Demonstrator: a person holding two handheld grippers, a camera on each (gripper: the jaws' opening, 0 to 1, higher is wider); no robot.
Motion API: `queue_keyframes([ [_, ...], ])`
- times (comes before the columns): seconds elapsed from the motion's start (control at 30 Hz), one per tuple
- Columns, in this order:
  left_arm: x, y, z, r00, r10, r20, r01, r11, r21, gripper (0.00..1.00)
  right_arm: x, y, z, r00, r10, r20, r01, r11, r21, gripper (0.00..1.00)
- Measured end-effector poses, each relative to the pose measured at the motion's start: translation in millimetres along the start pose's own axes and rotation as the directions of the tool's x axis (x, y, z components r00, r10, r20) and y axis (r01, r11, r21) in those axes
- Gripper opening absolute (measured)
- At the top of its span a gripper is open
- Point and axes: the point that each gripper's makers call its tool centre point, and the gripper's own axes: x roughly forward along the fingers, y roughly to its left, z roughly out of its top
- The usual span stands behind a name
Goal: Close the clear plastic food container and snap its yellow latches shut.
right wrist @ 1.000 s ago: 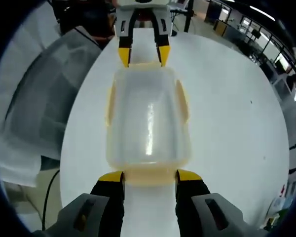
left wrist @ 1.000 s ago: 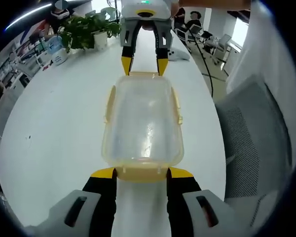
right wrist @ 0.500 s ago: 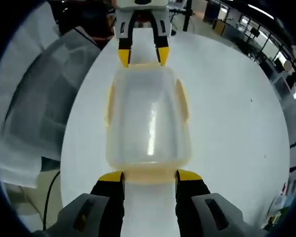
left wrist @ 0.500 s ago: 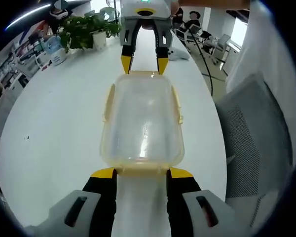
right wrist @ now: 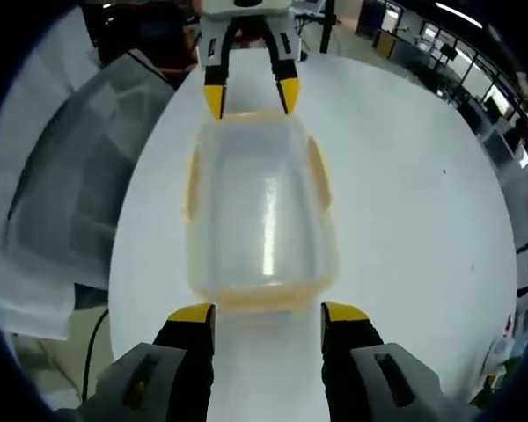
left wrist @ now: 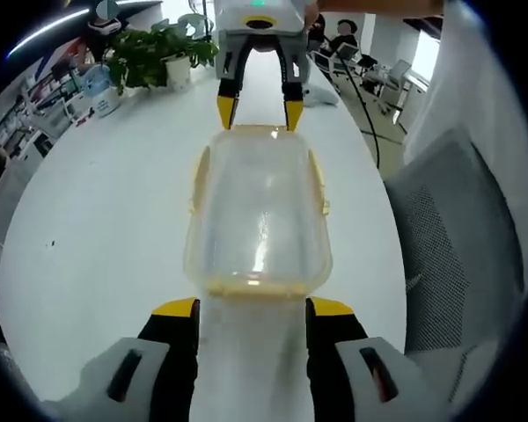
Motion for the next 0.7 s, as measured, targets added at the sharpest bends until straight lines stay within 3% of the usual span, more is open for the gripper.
queue_keyframes([
  [0.17,-6.0,-1.5,-0.7,1.000,0.014,0.007,-0.014,1.000,-0.028,0.50,-7.4,3.4,1.4,1.000,-0.005,0.008,0.005,1.000,0.002,0.51],
  [0.47,-11.2,-3.5,6.8,0.998,0.052,0.038,-0.046,0.989,-0.140,0.49,-10.3,2.4,7.8,0.999,-0.032,0.042,0.028,0.996,0.083,0.50],
  [0.63,-11.8,-4.7,7.3,0.996,0.086,0.033,-0.077,0.973,-0.216,0.48,-13.6,-2.2,15.3,0.995,-0.060,0.081,0.035,0.959,0.282,0.48],
  [0.7,-12.8,-2.9,10.6,0.993,0.102,0.051,-0.086,0.962,-0.261,0.47,-13.5,-2.5,13.7,0.995,-0.068,0.069,0.044,0.950,0.308,0.48],
])
